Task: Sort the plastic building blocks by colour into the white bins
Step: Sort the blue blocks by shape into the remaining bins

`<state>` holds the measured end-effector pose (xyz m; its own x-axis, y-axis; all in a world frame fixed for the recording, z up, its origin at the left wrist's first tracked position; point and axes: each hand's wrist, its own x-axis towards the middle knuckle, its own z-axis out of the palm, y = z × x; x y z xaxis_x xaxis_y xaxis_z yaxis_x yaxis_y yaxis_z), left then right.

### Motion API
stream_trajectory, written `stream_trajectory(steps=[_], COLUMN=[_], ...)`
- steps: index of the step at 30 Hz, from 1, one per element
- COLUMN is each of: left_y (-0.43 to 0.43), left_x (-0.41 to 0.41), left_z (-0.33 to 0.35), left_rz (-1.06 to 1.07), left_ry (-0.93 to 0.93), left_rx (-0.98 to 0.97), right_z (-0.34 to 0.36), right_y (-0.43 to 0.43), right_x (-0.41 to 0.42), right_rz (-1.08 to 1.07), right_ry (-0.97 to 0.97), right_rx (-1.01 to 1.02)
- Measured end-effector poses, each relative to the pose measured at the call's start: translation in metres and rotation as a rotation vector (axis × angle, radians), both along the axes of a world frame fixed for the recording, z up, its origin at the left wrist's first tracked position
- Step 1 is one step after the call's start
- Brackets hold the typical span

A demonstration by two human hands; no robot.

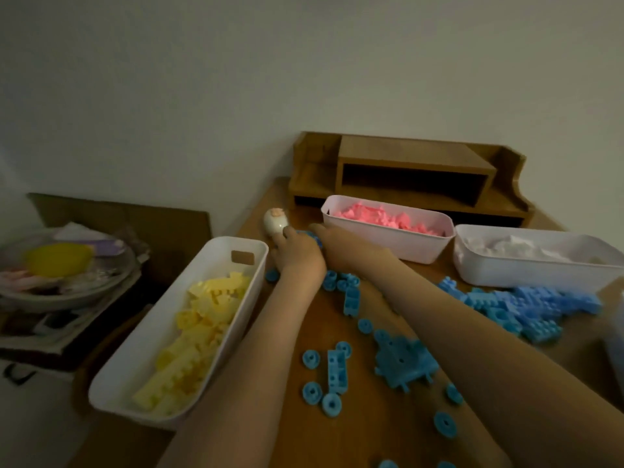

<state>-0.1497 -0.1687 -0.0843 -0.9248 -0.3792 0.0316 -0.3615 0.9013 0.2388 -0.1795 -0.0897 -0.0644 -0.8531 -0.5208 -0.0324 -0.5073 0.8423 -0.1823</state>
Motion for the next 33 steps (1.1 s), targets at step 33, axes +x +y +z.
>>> stream_trajectory(steps=[33], left_y=[0.105], left_x=[0.105], left_z=[0.061], left_rz=[-0.338], left_ry=[0.012], left_rx=[0.373], right_z=[0.062], right_y=[0.143], right_x=[0.112], right_rz=[-0.323], right_ry=[0.210], right_rx=[-0.213])
